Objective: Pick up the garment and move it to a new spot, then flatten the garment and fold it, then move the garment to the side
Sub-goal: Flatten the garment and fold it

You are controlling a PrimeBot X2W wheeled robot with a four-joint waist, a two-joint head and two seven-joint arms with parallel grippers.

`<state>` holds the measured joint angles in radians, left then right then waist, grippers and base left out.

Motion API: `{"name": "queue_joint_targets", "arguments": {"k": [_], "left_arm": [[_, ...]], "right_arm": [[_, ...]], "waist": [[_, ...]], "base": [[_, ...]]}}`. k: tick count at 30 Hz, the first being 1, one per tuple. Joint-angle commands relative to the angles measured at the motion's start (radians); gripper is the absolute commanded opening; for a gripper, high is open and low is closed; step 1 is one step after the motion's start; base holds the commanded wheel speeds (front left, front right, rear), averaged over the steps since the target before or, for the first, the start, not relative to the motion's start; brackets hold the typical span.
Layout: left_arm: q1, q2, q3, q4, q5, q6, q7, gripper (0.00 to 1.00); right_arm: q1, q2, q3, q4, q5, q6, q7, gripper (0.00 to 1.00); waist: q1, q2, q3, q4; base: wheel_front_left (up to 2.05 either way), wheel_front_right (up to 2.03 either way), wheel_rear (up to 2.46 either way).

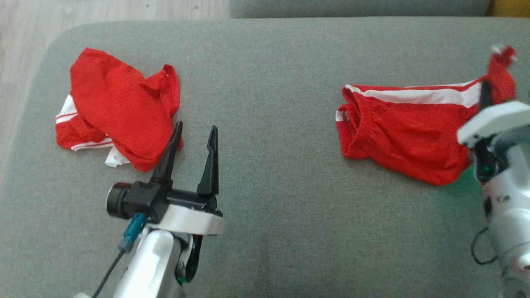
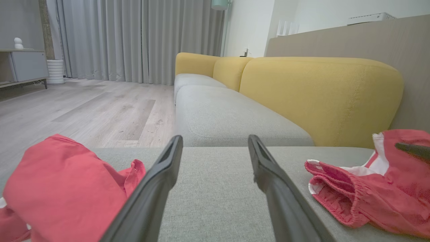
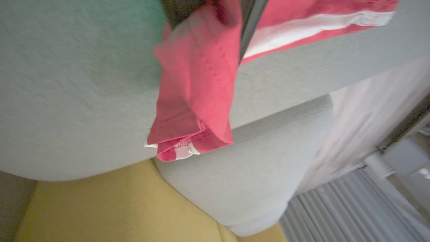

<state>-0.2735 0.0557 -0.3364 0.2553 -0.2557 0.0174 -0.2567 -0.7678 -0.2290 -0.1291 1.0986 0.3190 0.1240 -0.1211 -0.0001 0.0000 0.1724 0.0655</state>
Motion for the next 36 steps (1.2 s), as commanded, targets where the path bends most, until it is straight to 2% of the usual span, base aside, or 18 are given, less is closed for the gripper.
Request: {"name": "queue_joint_targets", "arguments": {"k": [1, 10, 14, 22, 27, 28, 29, 32, 36], "left_arm": [[0.003, 0.01, 0.024, -0.025, -0.003, 0.003, -0.005, 1.0], [0.029, 0.008, 0.028, -0.02, -0.014, 0.015, -0.005, 1.0], [0.034, 0.008, 0.026, -0.017, -0.015, 0.018, -0.005, 1.0], [0.04, 0.008, 0.032, -0.018, -0.023, 0.023, -0.005, 1.0], [0.043, 0.008, 0.034, -0.018, -0.03, 0.021, -0.005, 1.0], [0.042, 0.008, 0.034, -0.018, -0.031, 0.02, -0.005, 1.0], [0.041, 0.008, 0.034, -0.017, -0.03, 0.02, -0.005, 1.0], [0.036, 0.008, 0.035, -0.014, -0.029, 0.022, -0.005, 1.0], [0.037, 0.008, 0.035, -0.01, -0.028, 0.022, -0.005, 1.0]], "right_arm": [[-0.014, 0.014, 0.052, -0.067, 0.035, 0.007, 0.005, 0.0], [0.069, 0.104, 0.264, -0.28, 0.19, 0.007, 0.065, 0.0], [0.116, 0.122, 0.347, -0.349, 0.243, 0.007, 0.106, 0.0], [0.193, 0.103, 0.479, -0.378, 0.24, 0.007, 0.164, 0.0], [0.235, 0.06, 0.616, -0.369, 0.205, 0.007, 0.222, 0.0], [0.237, 0.048, 0.643, -0.371, 0.195, 0.007, 0.223, 0.75], [0.238, 0.038, 0.665, -0.372, 0.187, 0.007, 0.22, 1.0], [0.236, 0.008, 0.693, -0.372, 0.168, 0.007, 0.19, 1.0], [0.243, 0.0, 0.65, -0.379, 0.182, 0.007, 0.136, 1.0]], "waist": [[0.0001, 0.0, -0.017, 0.005], [0.0001, 0.0, -0.047, 0.033], [0.0001, 0.0, -0.056, 0.051], [0.0001, 0.0, -0.061, 0.071], [0.0001, 0.0, -0.063, 0.068], [0.0001, 0.0, -0.064, 0.066], [0.0001, 0.0, -0.065, 0.063], [0.0001, 0.0, -0.07, 0.055], [0.0001, 0.0, -0.087, 0.037]], "base": [[0.0, 0.0, 0.0], [0.0, 0.0, 0.0], [0.0, 0.0, 0.0], [0.0, 0.0, 0.0], [0.0, 0.0, 0.0], [0.0, 0.0, 0.0], [0.0, 0.0, 0.0], [0.0, 0.0, 0.0], [0.0, 0.0, 0.0]]}}
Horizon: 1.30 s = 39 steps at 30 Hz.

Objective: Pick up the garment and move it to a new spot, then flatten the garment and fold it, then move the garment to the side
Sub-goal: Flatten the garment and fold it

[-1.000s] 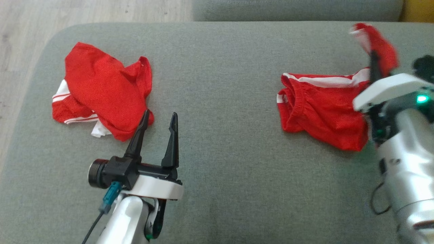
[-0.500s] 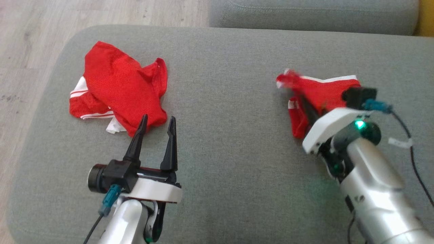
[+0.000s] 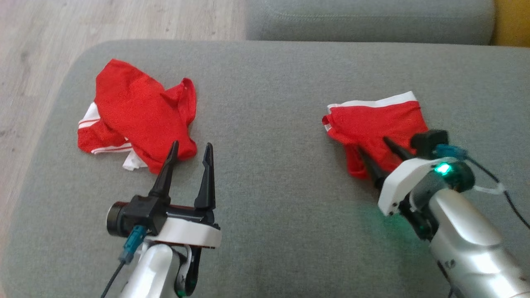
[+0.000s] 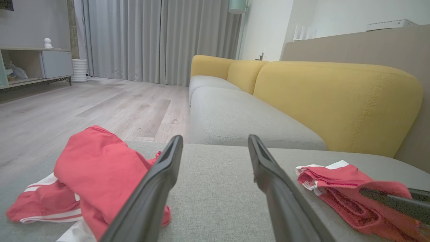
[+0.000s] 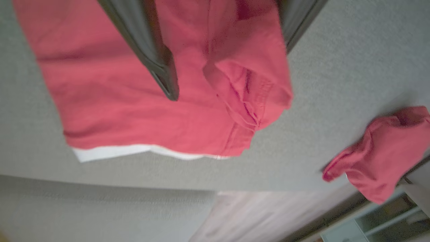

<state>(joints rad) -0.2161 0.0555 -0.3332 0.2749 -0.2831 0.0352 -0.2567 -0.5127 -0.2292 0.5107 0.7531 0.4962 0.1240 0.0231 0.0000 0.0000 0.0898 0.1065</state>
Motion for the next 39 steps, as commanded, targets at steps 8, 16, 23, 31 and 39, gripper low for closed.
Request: {"name": "queue_joint_targets", "arguments": {"k": [8, 16, 23, 31, 39], "left_arm": [[-0.007, 0.013, 0.035, -0.023, 0.0, 0.01, -0.005, 1.0], [0.017, 0.02, 0.042, -0.032, 0.007, 0.022, -0.005, 1.0], [0.03, 0.028, 0.045, -0.041, 0.014, 0.023, -0.005, 1.0], [-0.02, 0.022, 0.027, -0.048, 0.015, 0.014, -0.005, 1.0], [-0.078, 0.013, 0.002, -0.03, 0.011, 0.001, -0.005, 1.0]], "right_arm": [[0.069, -0.032, -0.133, -0.111, -0.037, 0.007, -0.137, 1.0], [0.228, 0.044, -0.335, -0.278, -0.102, 0.007, -0.241, 1.0], [0.326, 0.132, -0.448, -0.417, -0.195, 0.007, -0.244, 1.0], [0.212, 0.14, -0.486, -0.425, -0.268, 0.007, -0.193, 0.0], [-0.012, 0.134, -0.577, -0.203, -0.346, 0.007, -0.175, 0.0]], "waist": [[0.0, 0.0, -0.052, -0.046], [0.0, 0.0, -0.078, -0.078], [0.0, 0.0, -0.037, -0.07], [0.0, 0.0, 0.064, -0.019], [0.0, 0.0, 0.177, 0.051]], "base": [[0.0, 0.0, 0.0], [0.0, 0.0, 0.0], [0.0, 0.0, 0.0], [0.0, 0.0, 0.0], [0.0, 0.0, 0.0]]}}
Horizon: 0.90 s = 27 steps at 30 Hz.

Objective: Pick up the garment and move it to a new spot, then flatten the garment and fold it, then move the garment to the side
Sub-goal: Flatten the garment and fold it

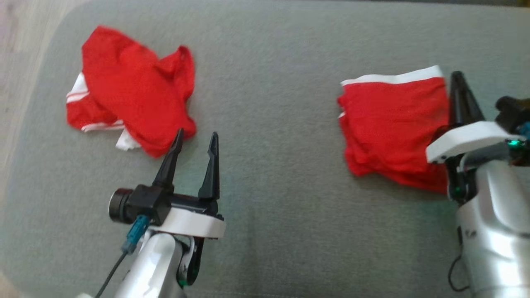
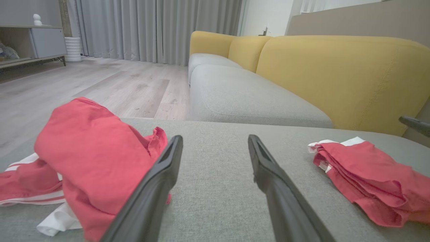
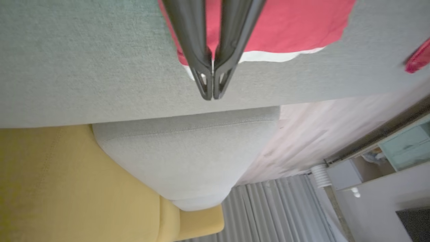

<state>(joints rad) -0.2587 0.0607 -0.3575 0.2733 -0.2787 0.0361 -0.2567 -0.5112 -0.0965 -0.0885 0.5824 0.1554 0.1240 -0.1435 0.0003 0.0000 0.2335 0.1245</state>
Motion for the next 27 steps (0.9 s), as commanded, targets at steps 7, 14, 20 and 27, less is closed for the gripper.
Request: {"name": "queue_joint_targets", "arguments": {"k": [7, 14, 20, 27], "left_arm": [[-0.066, 0.001, 0.018, -0.023, 0.001, -0.004, -0.005, 1.0], [-0.071, -0.003, 0.021, -0.021, 0.001, -0.003, -0.005, 1.0], [-0.06, -0.005, 0.031, -0.019, 0.001, -0.002, -0.005, 1.0], [-0.058, -0.006, 0.035, -0.018, 0.004, -0.003, -0.005, 1.0]], "right_arm": [[-0.12, -0.007, -0.085, 0.225, -0.122, 0.007, -0.023, 0.0], [-0.173, 0.025, -0.096, 0.333, -0.17, 0.007, -0.09, 0.0], [-0.144, 0.045, 0.068, 0.297, -0.067, 0.007, -0.116, 0.0], [-0.082, 0.046, 0.316, 0.331, 0.094, 0.007, -0.099, 0.0]], "waist": [[-0.0003, 0.0, 0.067, 0.082], [-0.0003, 0.0, 0.054, 0.086], [-0.0003, 0.0, 0.027, 0.074], [-0.0003, 0.0, 0.014, 0.067]], "base": [[0.0, 0.0, 0.0], [0.0, 0.0, 0.0], [0.0, 0.0, 0.0], [0.0, 0.0, 0.0]]}}
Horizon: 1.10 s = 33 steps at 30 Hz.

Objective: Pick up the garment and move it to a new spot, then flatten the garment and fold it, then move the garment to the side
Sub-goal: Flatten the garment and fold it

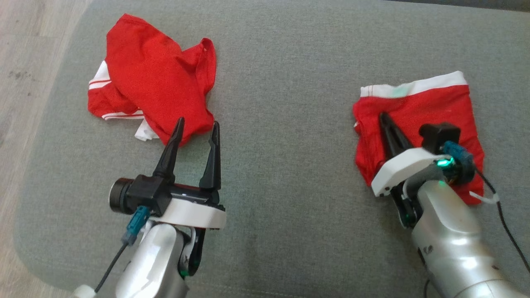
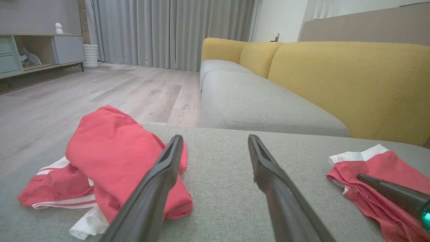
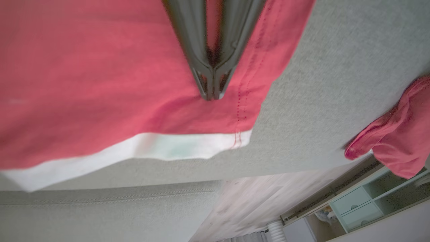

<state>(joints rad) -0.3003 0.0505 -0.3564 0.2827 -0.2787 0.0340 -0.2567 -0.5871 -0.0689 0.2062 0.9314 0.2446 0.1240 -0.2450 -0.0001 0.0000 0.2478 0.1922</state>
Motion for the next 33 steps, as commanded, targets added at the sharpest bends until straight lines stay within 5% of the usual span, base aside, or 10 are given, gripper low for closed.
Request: {"name": "queue_joint_targets", "arguments": {"k": [1, 10, 21, 22, 23, 33], "left_arm": [[-0.016, 0.004, 0.035, -0.027, 0.005, -0.001, -0.005, 1.0], [-0.002, 0.006, 0.047, -0.024, 0.012, -0.002, -0.005, 1.0], [0.065, 0.016, 0.071, -0.021, 0.012, 0.005, -0.005, 1.0], [0.074, 0.017, 0.077, -0.022, 0.01, 0.007, -0.005, 1.0], [0.084, 0.02, 0.083, -0.023, 0.009, 0.01, -0.005, 1.0], [0.151, 0.019, 0.098, -0.007, 0.001, 0.011, -0.005, 1.0]], "right_arm": [[-0.005, 0.018, 0.038, -0.005, 0.014, 0.007, 0.008, 0.0], [-0.026, 0.019, 0.012, -0.012, 0.031, 0.007, -0.014, 0.0], [0.149, 0.019, -0.116, -0.278, -0.019, 0.007, -0.017, 0.0], [0.169, 0.019, -0.123, -0.298, -0.025, 0.007, -0.017, 0.2], [0.191, 0.019, -0.126, -0.317, -0.031, 0.007, -0.017, 0.95], [0.384, 0.019, -0.149, -0.513, -0.02, 0.007, 0.03, 1.0]], "waist": [[0.0001, 0.0, -0.002, -0.002], [0.0001, 0.0, -0.044, -0.03], [0.0001, 0.0, -0.157, -0.103], [0.0001, 0.0, -0.166, -0.109], [0.0001, 0.0, -0.174, -0.112], [0.0001, 0.0, -0.199, -0.116]], "base": [[0.0, 0.0, 0.0], [0.0, 0.0, 0.0], [0.0, 0.0, 0.0], [0.0, 0.0, 0.0], [0.0, 0.0, 0.0], [0.0, 0.0, 0.0]]}}
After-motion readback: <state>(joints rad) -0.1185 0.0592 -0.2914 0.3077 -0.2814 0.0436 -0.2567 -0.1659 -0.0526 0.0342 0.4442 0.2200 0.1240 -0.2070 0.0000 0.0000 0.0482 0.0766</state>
